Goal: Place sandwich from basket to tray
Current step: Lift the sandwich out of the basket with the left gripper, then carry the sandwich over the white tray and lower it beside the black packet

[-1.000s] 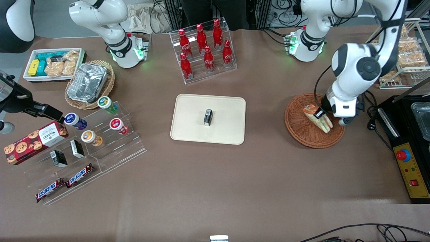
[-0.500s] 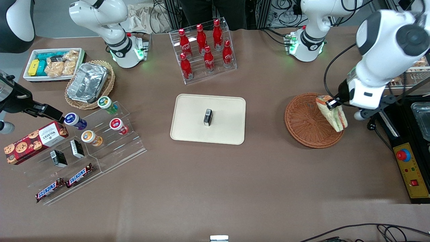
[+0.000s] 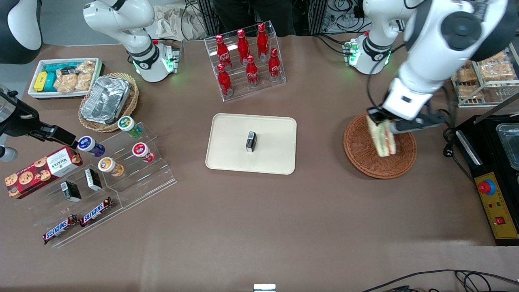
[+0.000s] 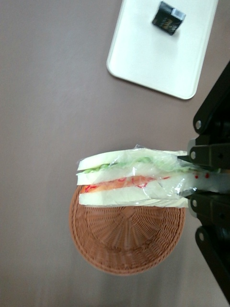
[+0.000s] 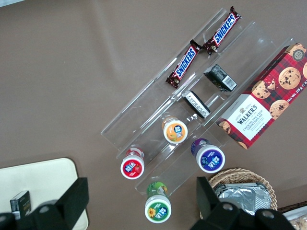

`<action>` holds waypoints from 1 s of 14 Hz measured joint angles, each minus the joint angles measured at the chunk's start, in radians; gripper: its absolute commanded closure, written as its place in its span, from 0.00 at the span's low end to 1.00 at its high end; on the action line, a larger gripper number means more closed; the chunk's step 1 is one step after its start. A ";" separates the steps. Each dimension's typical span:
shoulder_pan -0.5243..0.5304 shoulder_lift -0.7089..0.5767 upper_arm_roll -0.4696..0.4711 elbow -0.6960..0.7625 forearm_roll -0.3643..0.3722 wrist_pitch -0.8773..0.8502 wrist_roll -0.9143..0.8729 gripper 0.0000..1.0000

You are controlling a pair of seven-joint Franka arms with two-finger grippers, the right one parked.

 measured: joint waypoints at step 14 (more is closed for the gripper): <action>-0.097 0.172 -0.275 -0.153 0.080 0.319 -0.182 1.00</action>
